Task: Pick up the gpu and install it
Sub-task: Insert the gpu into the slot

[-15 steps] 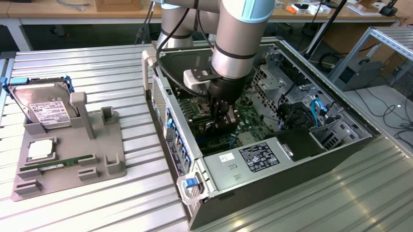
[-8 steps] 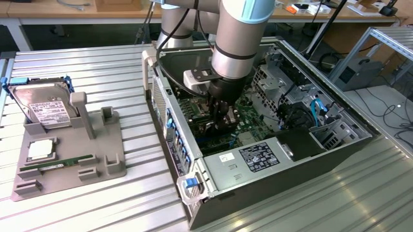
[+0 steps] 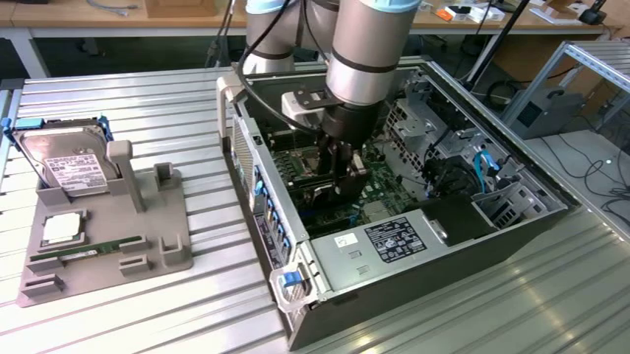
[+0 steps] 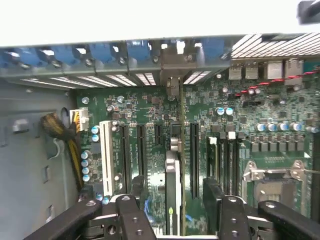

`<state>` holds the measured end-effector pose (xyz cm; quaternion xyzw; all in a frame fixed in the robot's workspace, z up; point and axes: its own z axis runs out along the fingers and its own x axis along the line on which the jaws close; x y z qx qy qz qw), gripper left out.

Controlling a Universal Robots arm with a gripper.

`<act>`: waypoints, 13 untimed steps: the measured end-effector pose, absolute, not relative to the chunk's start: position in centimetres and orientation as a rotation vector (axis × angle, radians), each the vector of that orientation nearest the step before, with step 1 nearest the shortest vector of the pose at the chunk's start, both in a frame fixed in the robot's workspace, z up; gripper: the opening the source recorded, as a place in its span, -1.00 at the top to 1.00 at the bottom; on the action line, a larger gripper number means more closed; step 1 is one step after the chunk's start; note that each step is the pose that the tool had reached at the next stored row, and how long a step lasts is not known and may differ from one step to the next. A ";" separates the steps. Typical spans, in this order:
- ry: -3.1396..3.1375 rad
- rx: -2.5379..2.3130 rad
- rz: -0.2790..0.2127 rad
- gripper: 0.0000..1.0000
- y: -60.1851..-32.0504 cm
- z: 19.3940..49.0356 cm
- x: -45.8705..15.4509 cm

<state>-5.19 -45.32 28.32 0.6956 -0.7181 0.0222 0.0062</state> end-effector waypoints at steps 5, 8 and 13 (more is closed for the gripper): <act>-2.243 2.173 0.078 -0.01 -44.8 30.6 -5.2; -2.234 2.168 0.092 0.48 -44.7 30.7 -5.1; -2.215 2.159 0.061 0.79 -44.7 30.6 -1.4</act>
